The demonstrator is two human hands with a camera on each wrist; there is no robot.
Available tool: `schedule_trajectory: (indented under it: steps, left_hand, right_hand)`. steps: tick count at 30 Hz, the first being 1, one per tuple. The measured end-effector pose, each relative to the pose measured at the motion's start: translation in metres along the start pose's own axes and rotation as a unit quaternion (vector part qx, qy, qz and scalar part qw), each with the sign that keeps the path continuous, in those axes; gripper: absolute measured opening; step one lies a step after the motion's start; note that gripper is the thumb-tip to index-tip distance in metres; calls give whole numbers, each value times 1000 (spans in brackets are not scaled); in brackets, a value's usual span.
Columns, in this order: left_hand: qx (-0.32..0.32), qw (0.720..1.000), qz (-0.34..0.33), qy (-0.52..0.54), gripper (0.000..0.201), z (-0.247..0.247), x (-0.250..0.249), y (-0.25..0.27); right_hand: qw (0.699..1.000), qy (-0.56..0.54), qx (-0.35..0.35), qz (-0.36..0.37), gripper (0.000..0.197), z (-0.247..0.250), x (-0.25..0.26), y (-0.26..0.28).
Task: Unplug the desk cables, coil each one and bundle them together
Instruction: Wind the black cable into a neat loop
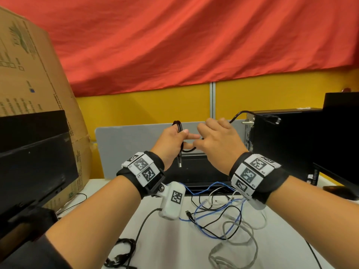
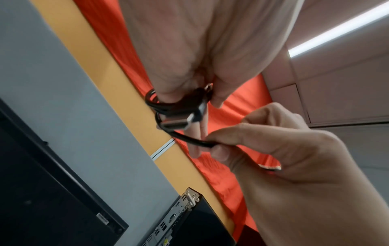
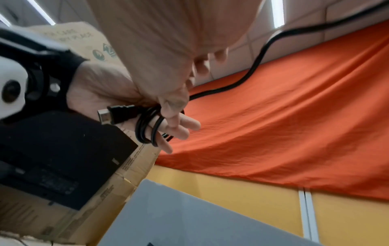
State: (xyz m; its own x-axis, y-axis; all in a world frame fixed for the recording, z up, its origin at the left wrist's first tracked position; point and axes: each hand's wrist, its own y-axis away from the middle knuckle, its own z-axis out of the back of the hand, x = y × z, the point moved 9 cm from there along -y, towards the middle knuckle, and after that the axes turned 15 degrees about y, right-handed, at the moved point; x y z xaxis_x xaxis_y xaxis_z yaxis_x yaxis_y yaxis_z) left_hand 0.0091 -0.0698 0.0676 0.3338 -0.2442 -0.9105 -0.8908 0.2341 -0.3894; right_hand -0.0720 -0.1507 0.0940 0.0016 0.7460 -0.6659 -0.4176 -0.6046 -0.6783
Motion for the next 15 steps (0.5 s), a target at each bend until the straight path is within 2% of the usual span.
schedule_trajectory:
  steps: [1, 4, 8, 12, 15]
  left_hand:
    - [-7, 1000, 3, -18, 34, 0, 2, -1]
    - [-15, 998, -3, -62, 20, -2, 4, 0]
    - [27, 999, 15, -23, 23, -14, 5, 4]
    - [58, 998, 32, -10, 32, -20, 7, 9]
    - [84, 995, 48, 36, 35, -23, 11, 12]
  right_hand:
    - [1000, 0, 3, 2, 14, -1, 1, 1]
    - [1000, -28, -10, 1, 6, -1, 4, 3]
    - [991, -108, -77, 18, 34, 5, 7, 8]
    - [981, -137, -129, 53, 20, 10, 10, 13]
    - [964, -202, -164, 54, 23, 12, 5, 15]
